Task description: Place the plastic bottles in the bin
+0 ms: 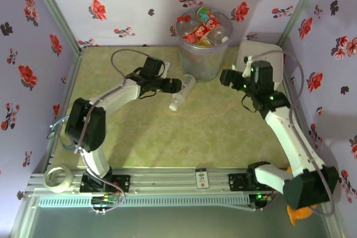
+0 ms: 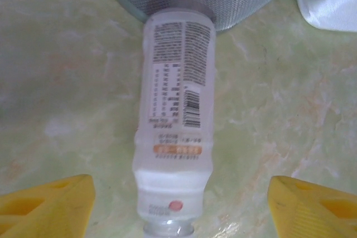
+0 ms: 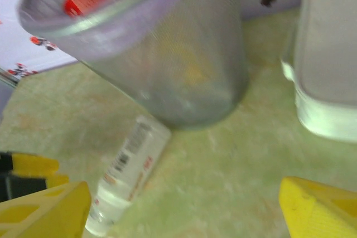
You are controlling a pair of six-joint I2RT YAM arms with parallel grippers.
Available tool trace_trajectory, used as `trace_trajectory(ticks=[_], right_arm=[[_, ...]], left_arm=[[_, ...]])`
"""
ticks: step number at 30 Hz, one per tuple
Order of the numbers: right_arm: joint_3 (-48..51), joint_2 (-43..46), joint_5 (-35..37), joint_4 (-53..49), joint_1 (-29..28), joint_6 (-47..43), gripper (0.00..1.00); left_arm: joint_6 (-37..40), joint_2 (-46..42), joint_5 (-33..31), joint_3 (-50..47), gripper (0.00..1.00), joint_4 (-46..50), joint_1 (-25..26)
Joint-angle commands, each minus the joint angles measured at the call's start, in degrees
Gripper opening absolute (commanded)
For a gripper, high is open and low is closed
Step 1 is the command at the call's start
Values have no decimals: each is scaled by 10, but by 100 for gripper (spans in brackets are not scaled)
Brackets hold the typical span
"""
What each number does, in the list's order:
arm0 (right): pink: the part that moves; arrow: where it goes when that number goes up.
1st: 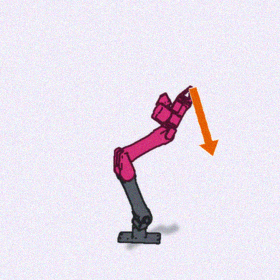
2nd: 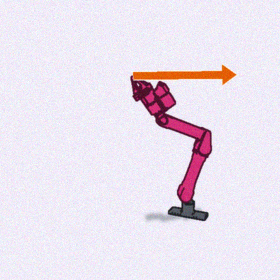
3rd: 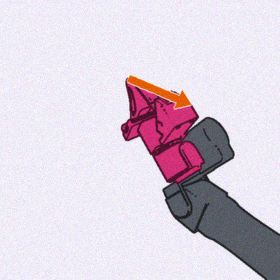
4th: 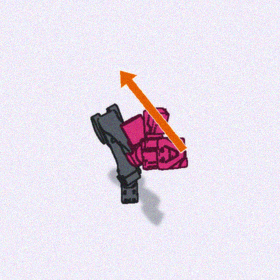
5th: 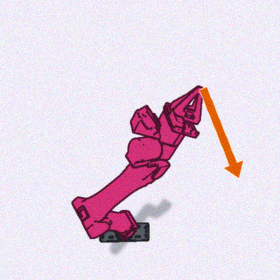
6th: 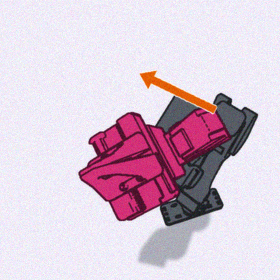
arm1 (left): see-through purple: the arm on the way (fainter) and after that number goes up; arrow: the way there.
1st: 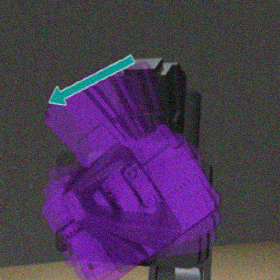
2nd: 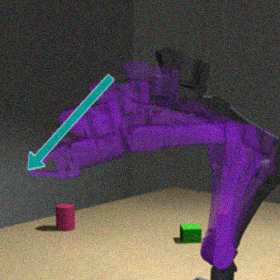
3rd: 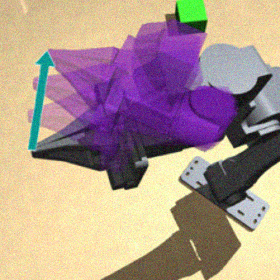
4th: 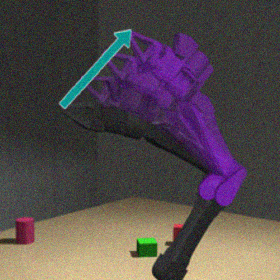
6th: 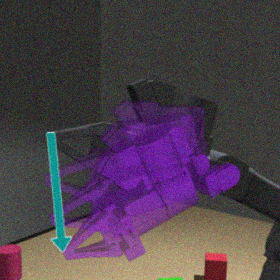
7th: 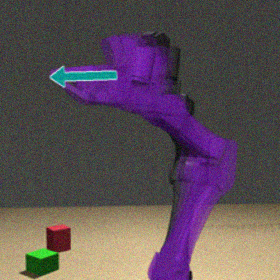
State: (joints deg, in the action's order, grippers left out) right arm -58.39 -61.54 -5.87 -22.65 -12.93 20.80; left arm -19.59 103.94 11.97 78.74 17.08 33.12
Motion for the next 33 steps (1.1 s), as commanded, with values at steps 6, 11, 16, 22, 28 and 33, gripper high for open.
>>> trace_trajectory(ticks=[6, 11, 16, 22, 28, 33], right_arm=[[91, 123, 51, -58, 14, 46, 88], [96, 129, 45, -62, 14, 46, 88], [95, 123, 46, -59, 15, 39, 88], [100, 127, 59, -63, 16, 33, 89], [101, 124, 56, -59, 17, 34, 89], [98, 121, 54, -60, 17, 35, 89]], left_arm=[[42, 108, -58, 99, 90, 24, 32], [38, 164, -86, 151, 89, 35, 40], [46, 190, -107, 179, 84, 66, 47], [41, 179, -109, 148, 86, 70, 52], [34, 182, -103, 131, 81, 73, 54], [30, 185, -103, 123, 67, 70, 54]])
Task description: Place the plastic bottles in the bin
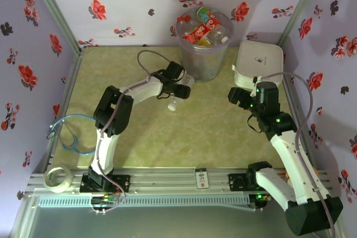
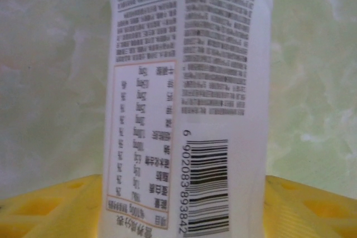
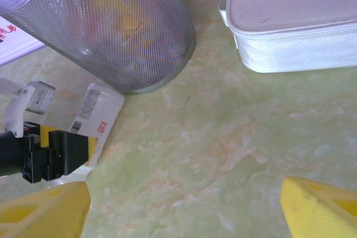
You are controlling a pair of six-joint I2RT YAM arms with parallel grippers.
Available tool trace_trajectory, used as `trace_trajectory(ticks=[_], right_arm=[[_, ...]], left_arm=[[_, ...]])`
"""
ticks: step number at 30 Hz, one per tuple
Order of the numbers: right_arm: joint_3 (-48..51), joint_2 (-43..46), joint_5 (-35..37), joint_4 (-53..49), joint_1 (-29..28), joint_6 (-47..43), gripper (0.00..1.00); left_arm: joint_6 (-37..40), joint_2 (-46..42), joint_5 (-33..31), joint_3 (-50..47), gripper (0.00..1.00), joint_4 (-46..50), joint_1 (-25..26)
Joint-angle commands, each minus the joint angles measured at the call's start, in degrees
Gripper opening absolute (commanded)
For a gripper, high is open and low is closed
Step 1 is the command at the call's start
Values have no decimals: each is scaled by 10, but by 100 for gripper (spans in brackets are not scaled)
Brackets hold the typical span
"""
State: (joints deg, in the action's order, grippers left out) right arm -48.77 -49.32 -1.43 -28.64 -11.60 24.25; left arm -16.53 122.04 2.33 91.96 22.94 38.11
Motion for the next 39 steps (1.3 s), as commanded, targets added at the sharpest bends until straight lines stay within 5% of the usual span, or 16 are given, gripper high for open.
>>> trace_trajectory(ticks=[1, 8, 13, 23, 39], right_arm=[[1, -2, 9, 0, 4, 1, 89], [-4, -23, 9, -3, 3, 7, 89], [10, -57, -68, 70, 0, 73, 89], [-13, -210, -110, 280, -129, 182, 94], [-102, -380, -139, 344, -194, 165, 96]], left_arm=[[1, 5, -6, -11, 65, 13, 4], [3, -26, -6, -43, 56, 6, 4], [8, -107, 8, -111, 57, -30, 3], [-42, -293, 140, -355, 56, -304, -15], [-104, -324, 189, -379, 56, -386, -15]])
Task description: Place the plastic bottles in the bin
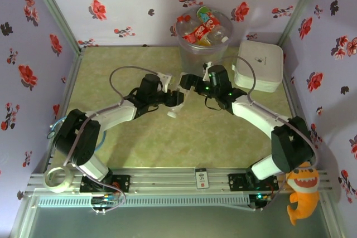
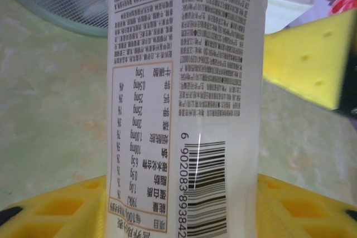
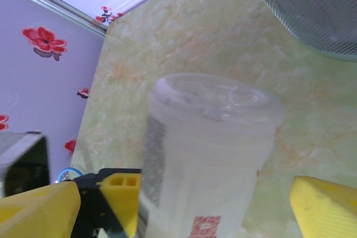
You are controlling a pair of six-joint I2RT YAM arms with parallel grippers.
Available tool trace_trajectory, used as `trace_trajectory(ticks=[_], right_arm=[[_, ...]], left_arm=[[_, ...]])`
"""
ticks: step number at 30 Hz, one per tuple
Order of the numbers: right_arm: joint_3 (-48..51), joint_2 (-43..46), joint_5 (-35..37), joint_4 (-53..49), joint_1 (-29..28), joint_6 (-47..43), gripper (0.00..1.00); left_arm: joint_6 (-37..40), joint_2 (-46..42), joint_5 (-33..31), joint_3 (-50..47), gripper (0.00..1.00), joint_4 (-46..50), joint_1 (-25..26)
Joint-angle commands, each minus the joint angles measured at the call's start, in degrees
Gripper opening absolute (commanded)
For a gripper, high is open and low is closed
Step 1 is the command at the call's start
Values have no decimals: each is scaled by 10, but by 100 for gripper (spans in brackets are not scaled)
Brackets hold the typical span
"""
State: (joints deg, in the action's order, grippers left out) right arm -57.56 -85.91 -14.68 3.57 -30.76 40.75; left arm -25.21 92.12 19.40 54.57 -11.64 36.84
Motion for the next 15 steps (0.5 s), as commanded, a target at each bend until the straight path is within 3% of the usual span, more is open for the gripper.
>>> trace_trajectory(ticks=[1, 10, 15], right_arm=[[-16, -19, -4, 23, -3, 0, 96], [-47, -64, -15, 31, -3, 5, 78], [-51, -72, -15, 36, -3, 10, 77]], left_arm=[[-19, -28, 21, -6, 56, -43, -3], [-26, -42, 36, -14, 58, -55, -2], [-27, -44, 42, -17, 58, -71, -2]])
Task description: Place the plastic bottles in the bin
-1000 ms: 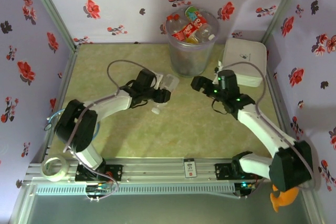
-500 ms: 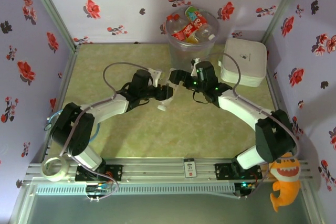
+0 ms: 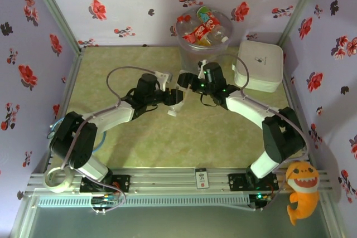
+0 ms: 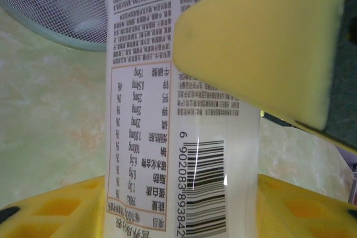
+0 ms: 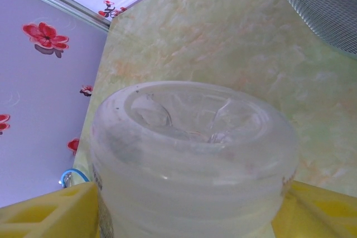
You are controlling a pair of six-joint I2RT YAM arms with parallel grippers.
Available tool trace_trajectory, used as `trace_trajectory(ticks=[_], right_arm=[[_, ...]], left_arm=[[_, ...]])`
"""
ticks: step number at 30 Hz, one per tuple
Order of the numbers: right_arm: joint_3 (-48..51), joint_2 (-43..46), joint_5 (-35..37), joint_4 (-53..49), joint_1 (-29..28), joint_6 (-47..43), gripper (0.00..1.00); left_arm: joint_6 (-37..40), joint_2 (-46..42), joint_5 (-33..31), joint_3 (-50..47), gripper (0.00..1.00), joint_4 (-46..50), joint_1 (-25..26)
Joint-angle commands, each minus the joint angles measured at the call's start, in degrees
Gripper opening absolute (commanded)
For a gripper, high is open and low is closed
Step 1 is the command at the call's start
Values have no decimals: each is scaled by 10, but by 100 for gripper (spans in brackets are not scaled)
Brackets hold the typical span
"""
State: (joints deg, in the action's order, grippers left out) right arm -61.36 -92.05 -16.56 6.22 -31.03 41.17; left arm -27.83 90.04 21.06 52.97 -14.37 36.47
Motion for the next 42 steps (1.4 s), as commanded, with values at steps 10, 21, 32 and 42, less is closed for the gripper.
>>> trace_trajectory(ticks=[10, 21, 32, 42], right_arm=[[-26, -17, 4, 7, 1, 9, 61], [-69, 17, 9, -59, 17, -49, 61], [-189, 100, 2, -189, 55, -154, 61], [-287, 89, 50, -129, 158, -170, 62]], left_arm=[[-5, -25, 26, -1, 63, -51, 2], [12, -103, 35, -20, 94, -15, -33], [-24, -240, 24, -96, 95, 69, -123], [-87, -204, 24, -116, 94, 27, -137]])
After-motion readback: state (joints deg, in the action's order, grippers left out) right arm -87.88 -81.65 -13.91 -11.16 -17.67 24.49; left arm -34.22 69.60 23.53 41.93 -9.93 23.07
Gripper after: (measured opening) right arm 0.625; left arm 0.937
